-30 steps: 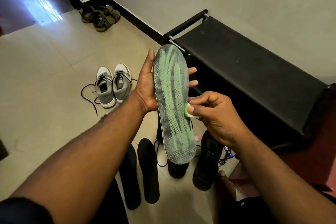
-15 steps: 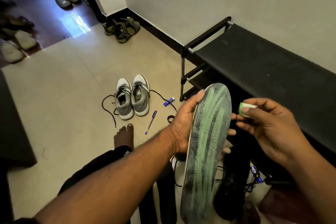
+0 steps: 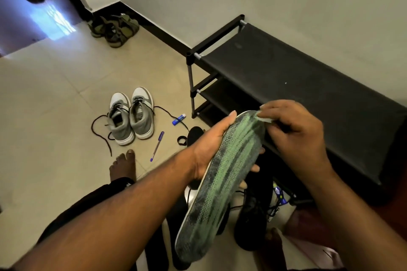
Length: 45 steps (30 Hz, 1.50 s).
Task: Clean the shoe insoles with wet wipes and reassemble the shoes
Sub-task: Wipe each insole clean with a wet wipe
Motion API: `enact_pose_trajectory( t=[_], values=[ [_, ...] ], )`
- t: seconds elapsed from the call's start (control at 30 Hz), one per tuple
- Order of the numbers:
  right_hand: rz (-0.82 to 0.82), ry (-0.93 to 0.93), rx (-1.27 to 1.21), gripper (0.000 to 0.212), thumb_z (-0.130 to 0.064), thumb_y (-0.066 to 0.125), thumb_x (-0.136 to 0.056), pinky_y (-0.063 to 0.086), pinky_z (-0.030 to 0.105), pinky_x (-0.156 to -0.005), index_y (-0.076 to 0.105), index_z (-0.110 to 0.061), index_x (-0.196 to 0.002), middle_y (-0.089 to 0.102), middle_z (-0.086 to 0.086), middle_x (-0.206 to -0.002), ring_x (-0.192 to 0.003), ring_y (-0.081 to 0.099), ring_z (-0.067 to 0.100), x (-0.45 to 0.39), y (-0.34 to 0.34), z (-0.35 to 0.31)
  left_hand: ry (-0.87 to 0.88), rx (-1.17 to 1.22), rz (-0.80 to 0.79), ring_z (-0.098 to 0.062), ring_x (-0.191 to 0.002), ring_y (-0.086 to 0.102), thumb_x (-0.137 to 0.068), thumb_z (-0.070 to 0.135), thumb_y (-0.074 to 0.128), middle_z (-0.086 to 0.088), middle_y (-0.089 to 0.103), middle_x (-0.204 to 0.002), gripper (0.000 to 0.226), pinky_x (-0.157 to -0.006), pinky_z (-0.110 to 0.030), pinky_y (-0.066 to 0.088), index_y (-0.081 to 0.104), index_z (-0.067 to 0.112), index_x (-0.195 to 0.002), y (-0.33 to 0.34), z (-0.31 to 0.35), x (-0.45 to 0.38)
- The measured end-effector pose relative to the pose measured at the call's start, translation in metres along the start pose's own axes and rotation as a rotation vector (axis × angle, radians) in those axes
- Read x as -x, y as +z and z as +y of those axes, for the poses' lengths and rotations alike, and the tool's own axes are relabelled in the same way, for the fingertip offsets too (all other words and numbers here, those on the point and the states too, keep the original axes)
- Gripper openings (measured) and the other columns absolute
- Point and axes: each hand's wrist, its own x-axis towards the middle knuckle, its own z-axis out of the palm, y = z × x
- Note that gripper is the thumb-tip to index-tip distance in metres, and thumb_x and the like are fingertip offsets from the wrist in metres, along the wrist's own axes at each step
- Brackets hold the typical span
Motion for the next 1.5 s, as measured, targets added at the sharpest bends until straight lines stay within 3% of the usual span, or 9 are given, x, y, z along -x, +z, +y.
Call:
enact_pose_trajectory(
  t=[0.1, 0.2, 0.47, 0.73, 0.93, 1.07, 1.27, 1.37, 1.5],
  values=[
    [-0.019, -0.099, 0.092, 0.018, 0.012, 0.068, -0.074, 0.049, 0.035, -0.079, 0.074, -0.002, -0.085, 0.069, 0.007, -0.094, -0.088, 0.063, 0.025, 0.003, 0.000, 0.002, -0.057, -0.012, -0.020, -0.039, -0.093, 0.064, -0.090, 0.076, 0.035, -0.016, 0.065, -0.107, 0.078, -0.083, -0.060, 0.046, 0.061, 0.012, -0.127, 0.003, -0.004, -0.006],
    [-0.075, -0.161, 0.118, 0.014, -0.007, 0.061, -0.084, 0.047, 0.032, -0.078, 0.075, -0.002, -0.085, 0.069, 0.009, -0.093, -0.088, 0.062, 0.027, 0.005, -0.001, 0.003, -0.090, -0.049, -0.012, -0.043, -0.098, 0.060, -0.087, 0.078, 0.039, -0.019, 0.062, -0.105, 0.079, -0.079, -0.059, 0.048, 0.059, 0.013, -0.128, 0.006, -0.005, -0.010],
    [-0.164, -0.278, 0.216, 0.015, -0.010, 0.061, -0.085, 0.054, 0.040, -0.073, 0.074, -0.003, -0.083, 0.071, 0.008, -0.092, -0.087, 0.066, 0.027, 0.005, 0.001, 0.007, -0.070, 0.030, 0.070, -0.041, -0.091, 0.056, -0.094, 0.067, 0.036, -0.022, 0.053, -0.103, 0.075, -0.055, -0.047, 0.059, 0.049, 0.009, -0.139, 0.023, 0.000, -0.002],
    [-0.167, -0.234, 0.203, 0.017, -0.012, 0.059, -0.086, 0.053, 0.040, -0.069, 0.074, -0.005, -0.085, 0.071, 0.005, -0.092, -0.086, 0.063, 0.027, 0.004, -0.001, 0.013, -0.060, -0.097, 0.159, -0.044, -0.095, 0.062, -0.086, 0.073, 0.042, -0.027, 0.060, -0.109, 0.077, -0.073, -0.049, 0.053, 0.066, 0.007, -0.117, 0.015, -0.001, -0.003],
    [-0.142, -0.224, 0.247, 0.010, -0.008, 0.066, -0.082, 0.054, 0.036, -0.070, 0.075, -0.006, -0.085, 0.071, 0.004, -0.093, -0.088, 0.063, 0.025, 0.005, -0.001, 0.018, -0.057, -0.113, 0.177, -0.050, -0.114, 0.049, -0.084, 0.075, 0.042, -0.030, 0.062, -0.113, 0.080, -0.081, -0.050, 0.050, 0.074, 0.006, -0.108, 0.013, 0.000, 0.001],
    [-0.121, -0.203, 0.281, 0.009, -0.005, 0.072, -0.079, 0.053, 0.033, -0.072, 0.076, -0.006, -0.087, 0.071, 0.004, -0.093, -0.088, 0.064, 0.025, 0.005, 0.001, 0.020, -0.053, -0.120, 0.185, -0.046, -0.105, 0.058, -0.082, 0.073, 0.040, -0.030, 0.065, -0.108, 0.078, -0.074, -0.048, 0.055, 0.077, 0.007, -0.101, 0.018, 0.002, 0.008],
    [-0.106, -0.148, 0.287, 0.021, -0.019, 0.059, -0.083, 0.050, 0.026, -0.072, 0.076, -0.007, -0.086, 0.071, 0.003, -0.090, -0.083, 0.064, 0.024, 0.007, 0.004, 0.021, -0.019, -0.091, 0.206, -0.044, -0.098, 0.060, -0.081, 0.070, 0.042, -0.029, 0.064, -0.106, 0.073, -0.069, -0.047, 0.055, 0.078, 0.010, -0.099, 0.023, 0.002, 0.011],
    [-0.086, -0.082, 0.262, 0.010, -0.011, 0.069, -0.080, 0.052, 0.030, -0.068, 0.076, -0.008, -0.085, 0.072, 0.002, -0.089, -0.079, 0.063, 0.024, 0.009, 0.005, 0.024, -0.005, -0.085, 0.240, -0.046, -0.100, 0.062, -0.080, 0.070, 0.044, -0.031, 0.063, -0.108, 0.073, -0.069, -0.048, 0.055, 0.078, 0.008, -0.100, 0.023, 0.004, 0.011],
    [-0.100, 0.007, 0.229, 0.017, -0.001, 0.077, -0.074, 0.055, 0.033, -0.068, 0.077, -0.011, -0.088, 0.073, -0.001, -0.089, -0.078, 0.064, 0.020, 0.010, 0.006, 0.027, 0.036, -0.079, 0.280, -0.044, -0.091, 0.069, -0.081, 0.067, 0.044, -0.032, 0.065, -0.110, 0.073, -0.068, -0.052, 0.056, 0.071, 0.006, -0.111, 0.020, 0.005, 0.011]
  ],
)
